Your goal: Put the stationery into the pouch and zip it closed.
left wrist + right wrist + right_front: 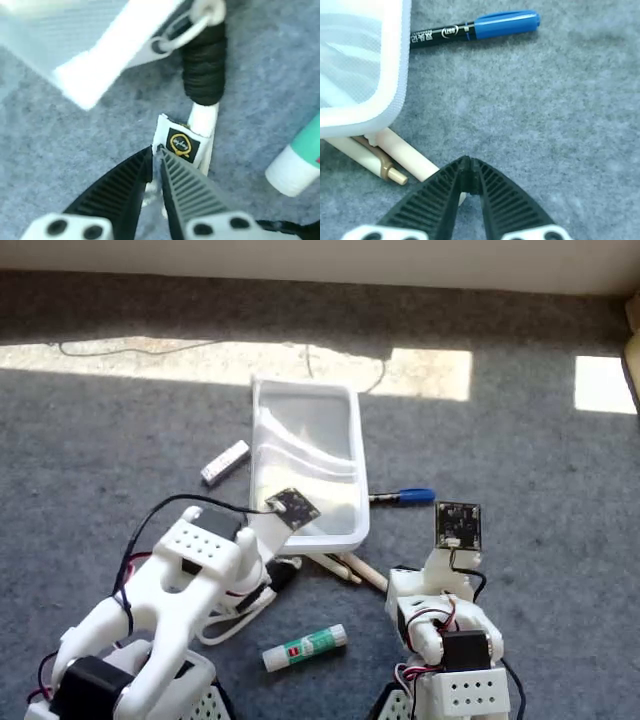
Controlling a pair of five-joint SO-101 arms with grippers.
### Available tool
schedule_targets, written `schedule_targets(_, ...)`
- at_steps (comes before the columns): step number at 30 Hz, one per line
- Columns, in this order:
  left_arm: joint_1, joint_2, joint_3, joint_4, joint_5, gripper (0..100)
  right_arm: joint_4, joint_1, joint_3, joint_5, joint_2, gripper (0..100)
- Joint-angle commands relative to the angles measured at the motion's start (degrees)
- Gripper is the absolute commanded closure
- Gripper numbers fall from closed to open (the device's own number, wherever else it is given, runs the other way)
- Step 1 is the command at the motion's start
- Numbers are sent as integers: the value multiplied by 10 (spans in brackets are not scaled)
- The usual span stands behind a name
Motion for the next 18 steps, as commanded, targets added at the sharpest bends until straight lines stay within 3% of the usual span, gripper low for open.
schedule_targets(1,73,-18,-4,-8,6,963,3,7,62,-1,-7,993)
schedule_targets(8,160,-18,-15,-11,8,963,3,7,62,-1,-7,993)
schedule_targets(13,199,-18,-46,-8,75,963,3,7,62,-1,-7,993)
schedule_targets(18,205,-19,-73,-6,80,963,3,7,62,-1,-7,993)
